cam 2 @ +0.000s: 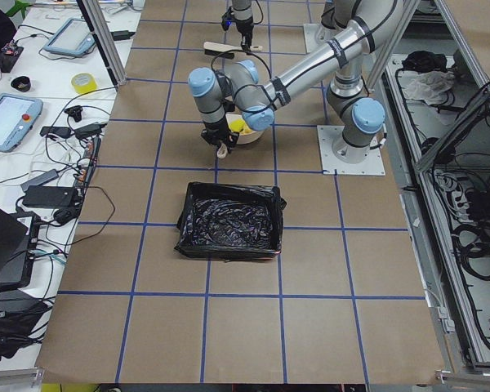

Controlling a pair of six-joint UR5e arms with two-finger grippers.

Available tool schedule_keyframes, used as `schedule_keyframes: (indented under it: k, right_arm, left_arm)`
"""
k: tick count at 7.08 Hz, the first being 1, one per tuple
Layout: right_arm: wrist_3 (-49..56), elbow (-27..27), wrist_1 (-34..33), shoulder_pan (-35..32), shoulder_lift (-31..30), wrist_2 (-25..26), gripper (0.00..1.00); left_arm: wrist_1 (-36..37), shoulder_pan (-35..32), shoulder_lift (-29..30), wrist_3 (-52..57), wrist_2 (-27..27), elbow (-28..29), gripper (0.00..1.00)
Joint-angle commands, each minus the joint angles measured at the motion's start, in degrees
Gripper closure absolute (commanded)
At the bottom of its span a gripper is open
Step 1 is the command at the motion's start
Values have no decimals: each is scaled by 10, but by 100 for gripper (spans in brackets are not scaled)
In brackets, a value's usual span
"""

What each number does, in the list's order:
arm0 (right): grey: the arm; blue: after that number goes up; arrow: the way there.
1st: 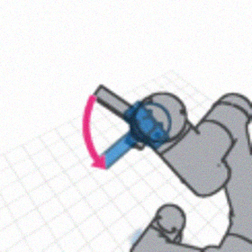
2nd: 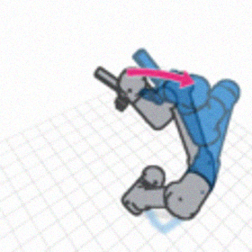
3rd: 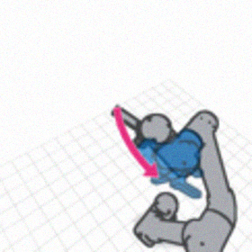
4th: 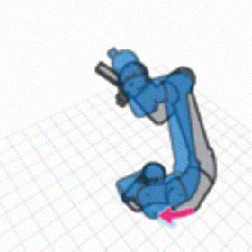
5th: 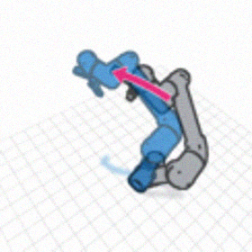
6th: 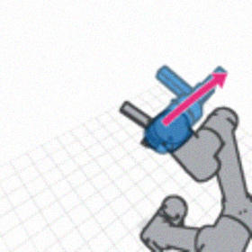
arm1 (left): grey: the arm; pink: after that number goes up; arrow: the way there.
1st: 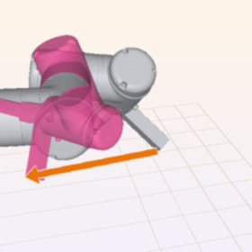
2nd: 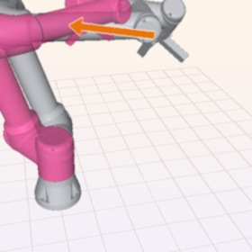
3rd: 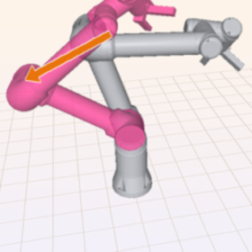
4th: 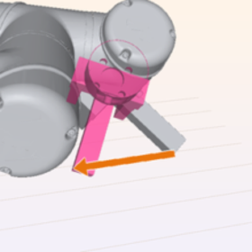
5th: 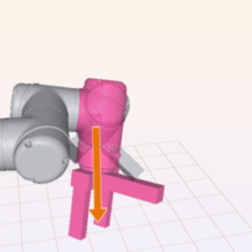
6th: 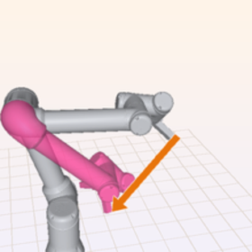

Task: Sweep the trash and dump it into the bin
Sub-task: 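Bring the dustpan back beside the yellow potato with the left gripper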

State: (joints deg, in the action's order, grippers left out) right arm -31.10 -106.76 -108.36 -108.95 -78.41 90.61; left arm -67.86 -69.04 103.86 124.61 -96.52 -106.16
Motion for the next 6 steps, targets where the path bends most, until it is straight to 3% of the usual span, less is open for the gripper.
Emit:
schedule_keyframes:
  k: [1, 6]
  right_arm:
    - [-46, -27, -26, -32, -6, -10, 100]
    - [-141, -31, -72, -149, 16, -64, 100]
  left_arm:
    - [52, -17, -2, -30, 1, -53, 100]
    - [68, -57, -10, -128, -2, -67, 100]
